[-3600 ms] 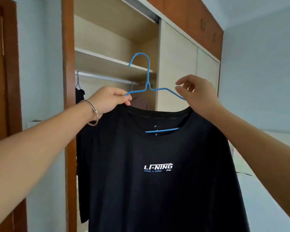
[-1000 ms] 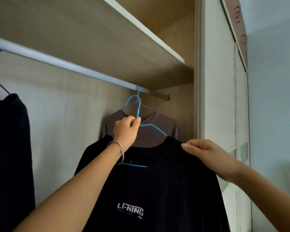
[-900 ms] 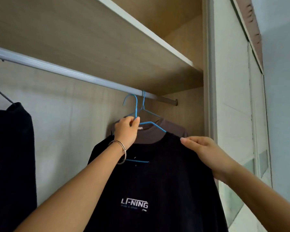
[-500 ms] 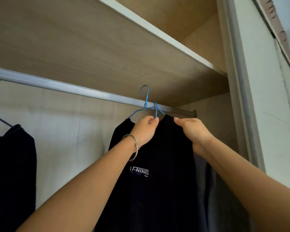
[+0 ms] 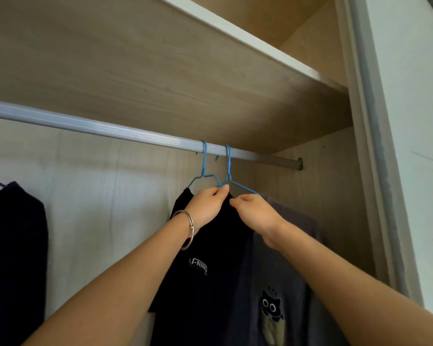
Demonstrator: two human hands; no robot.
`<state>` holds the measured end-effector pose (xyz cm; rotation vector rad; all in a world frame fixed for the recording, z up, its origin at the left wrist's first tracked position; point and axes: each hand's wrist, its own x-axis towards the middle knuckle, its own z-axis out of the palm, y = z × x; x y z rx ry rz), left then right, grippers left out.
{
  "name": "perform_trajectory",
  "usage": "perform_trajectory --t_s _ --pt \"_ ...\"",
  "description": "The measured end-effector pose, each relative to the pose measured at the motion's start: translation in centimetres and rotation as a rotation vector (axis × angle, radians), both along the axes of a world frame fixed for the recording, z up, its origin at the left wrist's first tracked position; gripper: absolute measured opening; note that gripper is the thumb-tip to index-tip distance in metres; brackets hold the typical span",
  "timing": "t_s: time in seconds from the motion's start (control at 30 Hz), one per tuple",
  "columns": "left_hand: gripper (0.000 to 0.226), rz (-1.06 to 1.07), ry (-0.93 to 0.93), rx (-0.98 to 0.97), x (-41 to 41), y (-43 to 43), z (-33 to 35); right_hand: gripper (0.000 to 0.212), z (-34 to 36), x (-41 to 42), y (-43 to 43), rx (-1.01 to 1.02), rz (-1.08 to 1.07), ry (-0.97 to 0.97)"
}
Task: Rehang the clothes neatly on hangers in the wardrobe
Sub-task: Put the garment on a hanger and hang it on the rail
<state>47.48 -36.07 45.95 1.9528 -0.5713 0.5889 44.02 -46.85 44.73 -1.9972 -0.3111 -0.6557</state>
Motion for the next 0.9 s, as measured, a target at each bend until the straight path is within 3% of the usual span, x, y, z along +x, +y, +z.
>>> perform_trajectory --t_s 0.1,0.23,0.37,0.47,0.53,0.67,0.9 --pt "0.045 0.001 0.023 -0.049 -0.7 -1.8 0.9 0.034 0.8 -0.5 -1.4 -0.064 -0.027 -0.029" --pt "0.045 0.133 -0.031 0.047 -1.0 -3.4 1.2 0.040 1.1 -1.4 -2.9 -0.156 -0.035 -0.058" --pt "0.033 0.215 -0.037 0.008 -1.4 -3.1 0.8 0.033 1.3 -2.7 -5.4 -0.432 -0.462 -0.272" --pt "0.022 0.200 0.062 0.007 -2.7 -3.2 0.4 0.037 0.8 -3.4 -6.7 -0.581 -0.534 -0.103" --pt "0.023 0.215 0.124 0.104 -3.6 -3.7 0.0 0.033 0.1 -3.7 -6.4 -0.681 -0.523 -0.001" --pt "0.016 0.338 0.111 0.248 -5.5 -4.0 0.0 0.039 -0.3 -4.2 -5.5 -0.618 -0.431 -0.027" --pt "0.031 0.650 0.031 0.558 -7.9 -2.9 -0.4 0.036 -1.3 -3.2 -5.9 -0.569 -0.473 -0.028"
